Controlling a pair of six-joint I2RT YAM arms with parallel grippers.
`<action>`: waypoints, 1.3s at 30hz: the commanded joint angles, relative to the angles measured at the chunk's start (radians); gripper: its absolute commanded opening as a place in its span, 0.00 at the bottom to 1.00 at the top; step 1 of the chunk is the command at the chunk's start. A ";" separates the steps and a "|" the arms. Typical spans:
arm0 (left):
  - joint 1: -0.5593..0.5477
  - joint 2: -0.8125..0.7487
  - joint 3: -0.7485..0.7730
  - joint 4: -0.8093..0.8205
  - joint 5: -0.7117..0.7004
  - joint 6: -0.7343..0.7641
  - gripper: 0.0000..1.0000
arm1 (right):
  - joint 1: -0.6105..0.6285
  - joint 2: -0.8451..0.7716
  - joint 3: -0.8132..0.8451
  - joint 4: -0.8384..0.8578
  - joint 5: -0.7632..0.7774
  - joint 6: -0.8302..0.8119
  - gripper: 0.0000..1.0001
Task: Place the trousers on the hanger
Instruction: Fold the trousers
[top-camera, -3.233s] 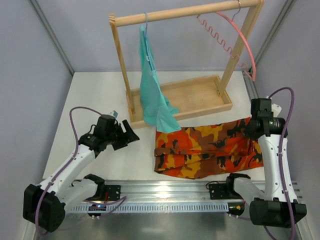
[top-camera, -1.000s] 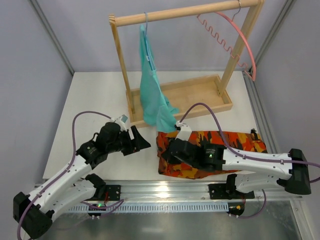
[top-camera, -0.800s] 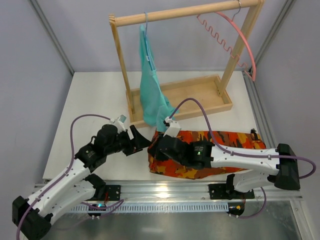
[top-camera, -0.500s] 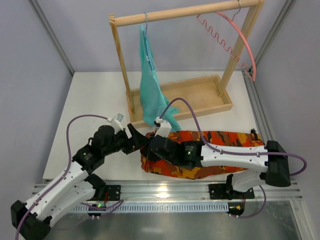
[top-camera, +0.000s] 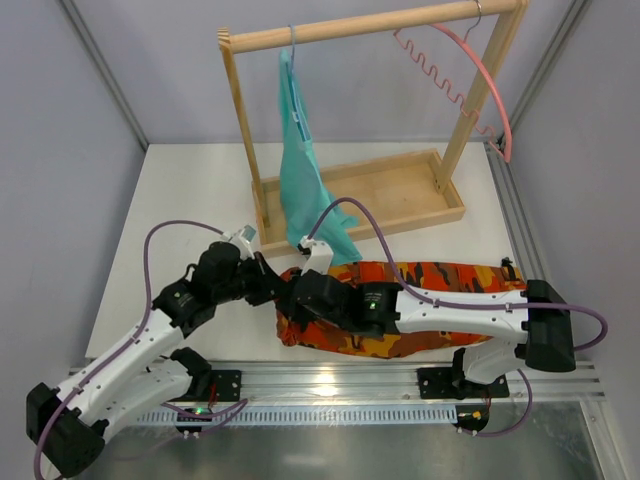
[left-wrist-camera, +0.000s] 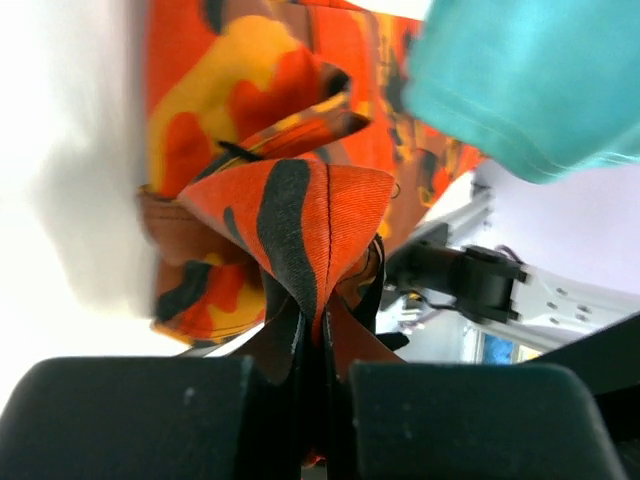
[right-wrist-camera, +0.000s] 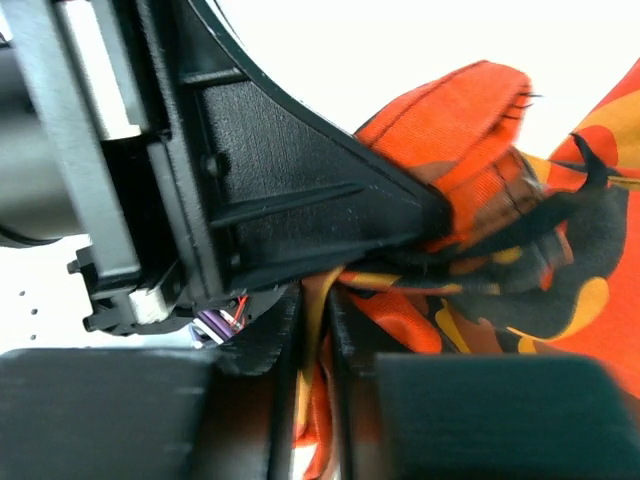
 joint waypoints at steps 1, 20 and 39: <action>0.002 0.007 0.074 -0.146 -0.133 0.045 0.00 | 0.000 -0.029 0.052 0.033 0.048 -0.017 0.22; 0.434 0.225 0.418 -0.607 -0.905 0.271 0.00 | -0.118 -0.386 -0.340 -0.346 0.257 0.209 0.64; 0.876 0.634 0.453 -0.436 -0.737 0.409 0.00 | -0.750 -0.115 -0.117 -0.637 0.033 0.491 0.50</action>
